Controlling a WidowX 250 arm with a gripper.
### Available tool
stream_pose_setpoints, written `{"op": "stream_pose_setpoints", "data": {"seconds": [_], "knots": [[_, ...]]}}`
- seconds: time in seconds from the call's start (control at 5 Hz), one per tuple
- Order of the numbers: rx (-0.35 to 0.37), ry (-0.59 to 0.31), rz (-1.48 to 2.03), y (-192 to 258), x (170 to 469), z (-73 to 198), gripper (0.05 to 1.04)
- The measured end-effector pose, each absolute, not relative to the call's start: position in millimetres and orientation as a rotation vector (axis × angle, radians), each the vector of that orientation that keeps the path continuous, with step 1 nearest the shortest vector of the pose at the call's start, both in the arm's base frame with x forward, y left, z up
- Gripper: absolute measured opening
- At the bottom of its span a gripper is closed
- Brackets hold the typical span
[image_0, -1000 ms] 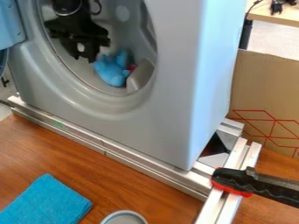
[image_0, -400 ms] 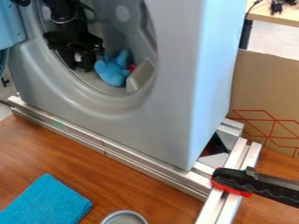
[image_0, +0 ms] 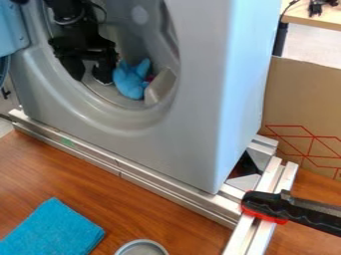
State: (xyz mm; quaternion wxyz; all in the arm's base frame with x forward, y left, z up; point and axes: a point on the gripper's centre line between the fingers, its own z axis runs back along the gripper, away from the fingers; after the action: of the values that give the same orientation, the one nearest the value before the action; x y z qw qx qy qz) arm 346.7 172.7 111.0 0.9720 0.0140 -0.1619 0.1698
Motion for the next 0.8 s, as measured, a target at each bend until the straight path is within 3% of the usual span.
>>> {"op": "stream_pose_setpoints", "data": {"seconds": [0.4, 0.6, 0.8], "knots": [[0.058, -0.274, 0.337, 175.7, 301.3, 131.3, 0.999], [0.128, -0.197, 0.313, 176.4, 253.7, 134.3, 0.999], [0.14, -0.096, 0.239, 165.6, 207.5, 120.6, 0.999]]}}
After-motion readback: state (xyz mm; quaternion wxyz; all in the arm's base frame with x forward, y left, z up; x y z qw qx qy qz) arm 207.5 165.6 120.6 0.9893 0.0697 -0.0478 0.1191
